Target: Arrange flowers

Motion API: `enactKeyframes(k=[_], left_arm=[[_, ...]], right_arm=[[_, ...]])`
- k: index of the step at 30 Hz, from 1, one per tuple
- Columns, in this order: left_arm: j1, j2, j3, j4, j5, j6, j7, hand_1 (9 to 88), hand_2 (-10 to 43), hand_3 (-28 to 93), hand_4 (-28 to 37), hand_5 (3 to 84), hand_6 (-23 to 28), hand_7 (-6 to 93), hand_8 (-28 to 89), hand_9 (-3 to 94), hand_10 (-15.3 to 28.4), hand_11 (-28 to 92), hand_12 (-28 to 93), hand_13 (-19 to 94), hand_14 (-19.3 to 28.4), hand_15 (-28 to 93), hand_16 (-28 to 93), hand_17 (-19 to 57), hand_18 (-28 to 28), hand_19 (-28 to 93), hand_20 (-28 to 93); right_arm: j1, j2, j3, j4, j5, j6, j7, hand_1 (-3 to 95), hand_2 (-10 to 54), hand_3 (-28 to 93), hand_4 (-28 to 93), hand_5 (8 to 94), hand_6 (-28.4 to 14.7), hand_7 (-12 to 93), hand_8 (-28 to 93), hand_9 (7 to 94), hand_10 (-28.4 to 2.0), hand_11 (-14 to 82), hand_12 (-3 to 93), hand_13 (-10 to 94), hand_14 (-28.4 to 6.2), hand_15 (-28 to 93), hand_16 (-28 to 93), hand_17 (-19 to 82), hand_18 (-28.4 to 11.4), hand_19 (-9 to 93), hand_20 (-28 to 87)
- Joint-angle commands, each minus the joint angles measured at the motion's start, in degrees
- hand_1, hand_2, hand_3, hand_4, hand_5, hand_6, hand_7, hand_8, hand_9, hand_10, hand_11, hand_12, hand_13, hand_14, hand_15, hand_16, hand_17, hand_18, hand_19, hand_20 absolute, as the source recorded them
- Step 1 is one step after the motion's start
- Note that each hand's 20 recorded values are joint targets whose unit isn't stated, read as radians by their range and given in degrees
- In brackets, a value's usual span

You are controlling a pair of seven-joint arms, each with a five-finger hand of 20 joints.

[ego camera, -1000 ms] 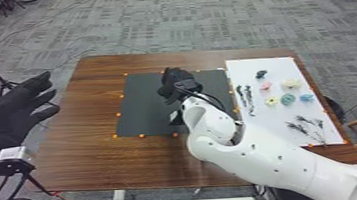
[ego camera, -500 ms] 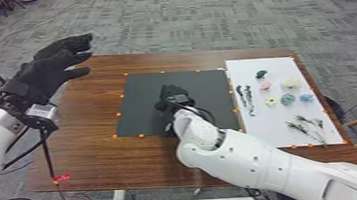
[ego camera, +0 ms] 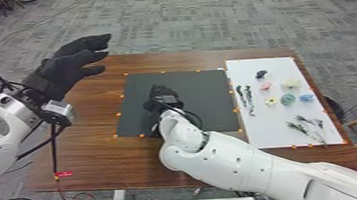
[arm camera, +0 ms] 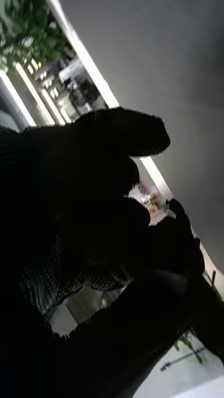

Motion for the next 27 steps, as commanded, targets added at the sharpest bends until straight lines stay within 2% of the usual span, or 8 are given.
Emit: enactKeyframes(k=[1,5,9,11,12,18,23,27], left_arm=[[-3.7,-0.14,2.03,0.90,-0.31,-1.69,-0.81,27.9,-9.5,60,-28.3,17.2,1.4,21.1,-9,9.5,7.5,20,21,1,9.7,37,-5,-12.1,19.5,33,10],[-3.2,-0.38,1.70,0.72,-0.22,-1.38,-0.26,28.1,-9.5,59,-28.3,17.1,1.4,21.1,-9,9.4,7.4,20,21,1,9.7,37,-5,-12.1,19.5,33,10],[-6.1,-0.79,4.39,1.68,-0.24,-2.12,-0.25,28.0,-9.5,60,-28.3,17.2,1.5,21.2,-9,9.4,7.5,20,21,1,9.6,37,-5,-12.2,19.5,33,10],[-6.4,-0.90,4.69,1.68,-0.17,-2.30,-0.15,28.0,-9.5,60,-28.3,17.2,1.5,21.0,-9,9.5,7.4,20,21,1,9.6,37,-5,-12.1,19.4,33,10],[-6.0,-0.95,4.34,1.49,-0.19,-2.24,-0.11,28.0,-9.5,60,-28.3,17.2,1.5,21.0,-9,9.4,7.5,20,21,1,9.6,37,-5,-12.2,19.4,33,10],[-6.1,-1.05,4.61,1.62,-0.32,-2.12,0.15,27.9,-9.5,60,-28.3,17.1,1.4,21.1,-9,9.4,7.5,20,21,1,9.6,37,-5,-12.2,19.3,33,10],[-3.8,-1.12,2.34,0.80,-0.20,-1.88,0.30,27.8,-9.5,60,-28.3,17.1,1.4,21.1,-9,9.4,7.5,20,21,1,9.6,37,-5,-12.1,19.2,33,10],[-3.8,-1.22,2.33,0.80,-0.24,-1.94,0.30,27.9,-9.5,59,-28.3,17.1,1.4,21.1,-9,9.4,7.6,20,21,1,9.6,37,-5,-12.2,19.2,33,10]], right_arm=[[-4.4,-4.1,2.6,-0.8,-2.6,0.5,-0.1,42.3,-9.5,84,-20,75.3,-3.7,59,33,82.7,-10.6,69.4,56.8,78,-11.4,86,46,39,-20.2,82,37],[-6.8,-5.5,3.4,0.2,-4.8,0.1,-1.8,42.4,-9.5,84,-20,75.5,-3.7,58,33,82.7,-10.6,69.2,56.9,78,-11.3,86,46,39,-20.1,82,37],[-6.9,-6.1,2.7,3.7,-5.5,0.9,-1.8,43.4,-9.5,83,-22,75.4,-3.1,57,33,82.7,-10.5,68.6,57.2,78,-11.2,86,47,39,-20.0,82,37],[-6.4,-6.0,1.8,5.1,-5.8,2.2,-1.4,43.5,-9.5,83,-23,75.5,-2.9,57,32,82.7,-10.4,68.4,57.3,78,-11.2,85,47,39,-19.9,82,37],[-6.2,-6.0,1.3,5.6,-5.7,2.7,-1.4,43.5,-9.5,83,-23,75.5,-2.9,57,32,82.7,-10.4,68.3,57.3,78,-11.2,85,47,39,-19.9,82,37],[-4.9,-5.7,-0.2,6.8,-6.9,1.2,-0.4,43.2,-9.5,83,-23,75.5,-2.9,57,32,82.8,-10.3,68.0,57.3,78,-11.2,85,47,39,-19.8,82,37],[-5.0,-4.7,-1.5,5.7,-7.0,-1.7,-0.3,43.4,-9.5,83,-23,75.5,-2.9,57,32,82.5,-10.3,67.8,57.3,78,-11.0,85,47,39,-19.6,82,37],[-6.4,-4.8,-0.3,6.2,-7.1,-4.9,-0.1,43.5,-9.5,83,-23,75.2,-2.7,57,32,82.4,-10.1,67.8,57.2,78,-11.0,85,47,39,-19.4,81,37]])
